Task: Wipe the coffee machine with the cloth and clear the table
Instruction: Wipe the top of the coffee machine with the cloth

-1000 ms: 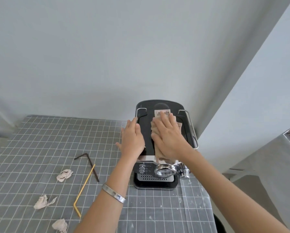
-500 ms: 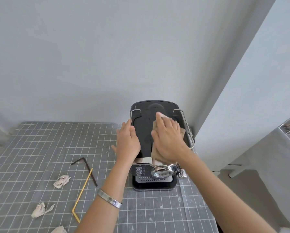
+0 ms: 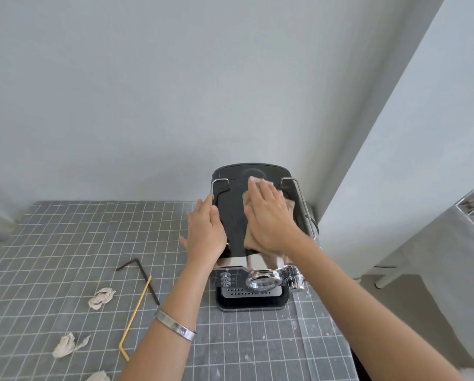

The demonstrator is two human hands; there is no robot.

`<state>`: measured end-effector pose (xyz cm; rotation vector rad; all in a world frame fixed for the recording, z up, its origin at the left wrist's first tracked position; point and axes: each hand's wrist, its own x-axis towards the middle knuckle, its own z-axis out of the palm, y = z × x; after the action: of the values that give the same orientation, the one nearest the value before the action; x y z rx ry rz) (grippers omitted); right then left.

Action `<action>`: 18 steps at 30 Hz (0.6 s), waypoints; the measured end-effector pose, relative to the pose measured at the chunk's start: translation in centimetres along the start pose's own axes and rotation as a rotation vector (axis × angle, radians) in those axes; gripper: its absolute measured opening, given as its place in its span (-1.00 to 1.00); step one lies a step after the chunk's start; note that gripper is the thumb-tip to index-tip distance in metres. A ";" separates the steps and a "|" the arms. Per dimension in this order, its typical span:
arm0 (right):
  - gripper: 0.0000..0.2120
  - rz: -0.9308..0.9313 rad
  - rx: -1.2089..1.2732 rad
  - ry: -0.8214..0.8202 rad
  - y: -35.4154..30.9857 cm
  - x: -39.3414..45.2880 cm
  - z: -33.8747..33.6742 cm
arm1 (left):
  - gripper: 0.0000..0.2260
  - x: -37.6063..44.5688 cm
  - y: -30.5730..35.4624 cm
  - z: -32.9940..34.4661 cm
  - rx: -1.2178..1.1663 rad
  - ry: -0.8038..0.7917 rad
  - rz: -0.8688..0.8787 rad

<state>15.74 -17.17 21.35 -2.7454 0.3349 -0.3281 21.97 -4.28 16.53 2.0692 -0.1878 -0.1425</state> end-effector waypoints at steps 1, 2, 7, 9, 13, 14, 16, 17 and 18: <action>-0.50 0.032 0.009 -0.026 0.3 2.1 0.1 | -0.53 0.0 0.0 0.0 -0.002 -0.003 -0.006; -0.50 0.081 0.021 -0.061 0.6 4.1 0.2 | -0.51 0.1 -0.1 0.1 -0.009 -0.009 -0.009; -0.46 0.166 0.074 -0.042 0.8 4.7 1.0 | -0.51 0.1 0.2 0.0 0.003 0.000 0.000; -0.44 0.141 0.093 0.006 -0.2 0.9 0.8 | -0.60 0.0 0.2 0.0 0.015 0.014 -0.005; -0.42 0.136 0.055 -0.019 -1.5 -4.0 0.5 | -0.62 0.2 -0.3 0.3 0.041 0.021 -0.001; -0.42 0.152 0.025 -0.040 -1.3 -3.1 0.6 | -0.60 0.3 -0.3 0.3 0.034 0.011 0.005; -0.42 0.183 -0.006 -0.080 -1.1 0.1 0.6 | -0.54 0.4 -0.2 0.2 0.026 0.003 0.011; -0.42 0.200 -0.001 -0.089 -0.9 1.9 0.6 | -0.55 0.5 -0.2 0.2 0.027 0.001 0.005; -0.41 0.222 0.002 -0.098 -0.6 3.6 0.7 | -0.58 0.5 0.0 0.2 0.033 -0.002 -0.006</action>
<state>19.43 -17.33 21.61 -2.6772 0.6053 -0.1347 22.39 -4.51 16.39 2.1024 -0.1857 -0.1461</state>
